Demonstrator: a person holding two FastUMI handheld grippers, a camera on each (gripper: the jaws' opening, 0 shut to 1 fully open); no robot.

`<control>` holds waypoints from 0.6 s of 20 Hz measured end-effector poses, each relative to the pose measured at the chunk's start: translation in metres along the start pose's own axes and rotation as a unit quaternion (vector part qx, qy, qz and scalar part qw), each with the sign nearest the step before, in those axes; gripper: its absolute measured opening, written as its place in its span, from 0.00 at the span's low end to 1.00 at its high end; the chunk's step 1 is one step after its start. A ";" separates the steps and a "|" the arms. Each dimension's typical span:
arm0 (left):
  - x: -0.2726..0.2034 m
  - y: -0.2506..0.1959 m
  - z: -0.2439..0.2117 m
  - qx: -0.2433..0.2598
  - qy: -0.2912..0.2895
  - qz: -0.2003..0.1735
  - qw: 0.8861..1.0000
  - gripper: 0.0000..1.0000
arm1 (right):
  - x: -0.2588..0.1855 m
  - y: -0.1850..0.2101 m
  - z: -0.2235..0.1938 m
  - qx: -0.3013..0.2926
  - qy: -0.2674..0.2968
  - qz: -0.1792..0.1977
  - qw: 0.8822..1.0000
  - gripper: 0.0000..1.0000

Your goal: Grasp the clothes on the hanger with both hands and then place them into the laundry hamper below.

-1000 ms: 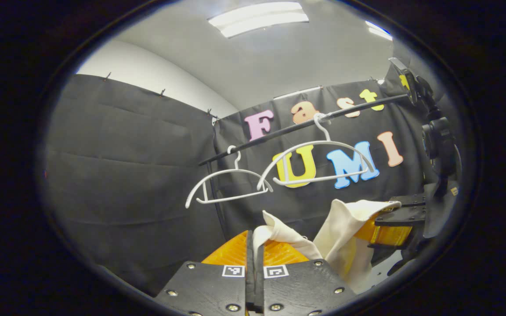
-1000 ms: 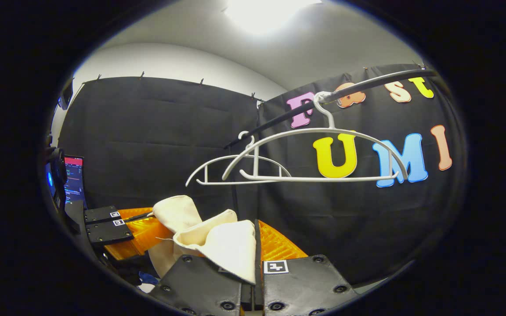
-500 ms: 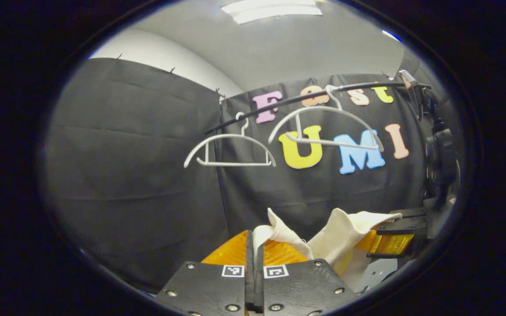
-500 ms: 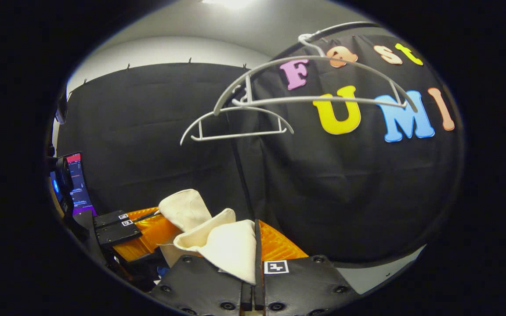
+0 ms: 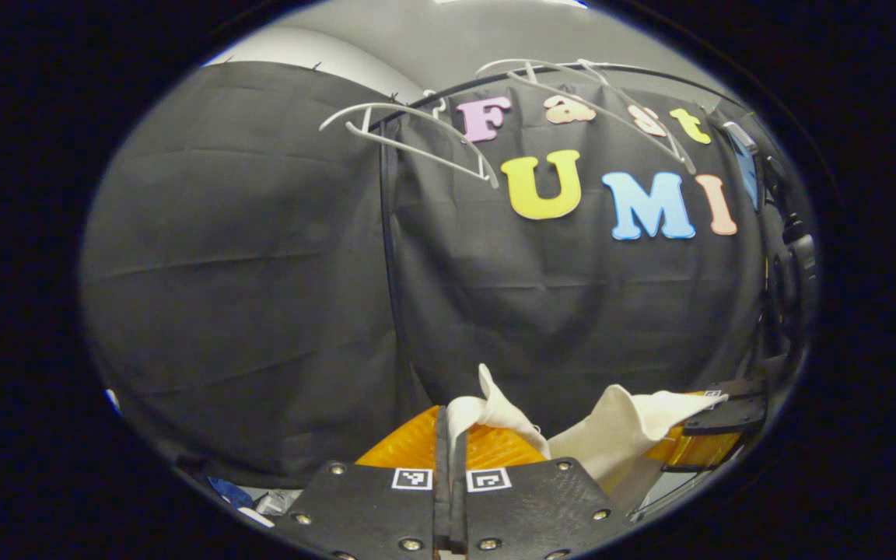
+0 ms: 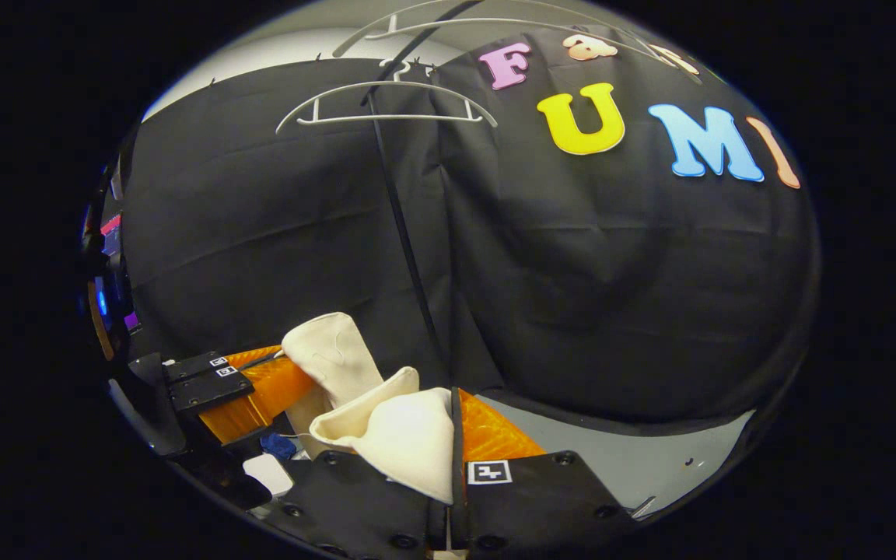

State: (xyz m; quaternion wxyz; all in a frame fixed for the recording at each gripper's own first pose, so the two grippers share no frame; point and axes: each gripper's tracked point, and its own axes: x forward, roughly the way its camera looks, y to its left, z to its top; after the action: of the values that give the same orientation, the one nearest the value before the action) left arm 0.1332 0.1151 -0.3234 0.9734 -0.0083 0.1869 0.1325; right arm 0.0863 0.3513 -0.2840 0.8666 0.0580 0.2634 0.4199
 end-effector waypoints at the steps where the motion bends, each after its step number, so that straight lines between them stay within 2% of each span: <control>1: 0.004 0.001 -0.009 -0.001 0.003 0.003 1.000 0.01 | 0.003 -0.006 -0.007 -0.001 -0.003 -0.006 1.000 0.05; 5: 0.020 0.007 -0.065 -0.014 0.035 0.019 0.999 0.01 | 0.017 -0.027 -0.054 -0.008 0.003 -0.035 0.999 0.05; 7: 0.020 0.013 -0.107 -0.023 0.057 0.024 0.998 0.02 | 0.026 -0.034 -0.080 -0.004 0.009 -0.047 0.999 0.05; 12: 0.039 0.007 -0.188 -0.028 0.105 0.028 0.994 0.01 | 0.052 -0.047 -0.155 0.006 0.048 -0.066 0.997 0.05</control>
State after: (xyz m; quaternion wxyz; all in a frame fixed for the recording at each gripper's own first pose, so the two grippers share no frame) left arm 0.0980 0.1190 -0.5125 0.9438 -0.0440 0.2842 0.1631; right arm 0.0664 0.3418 -0.4528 0.8785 0.0253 0.3103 0.3624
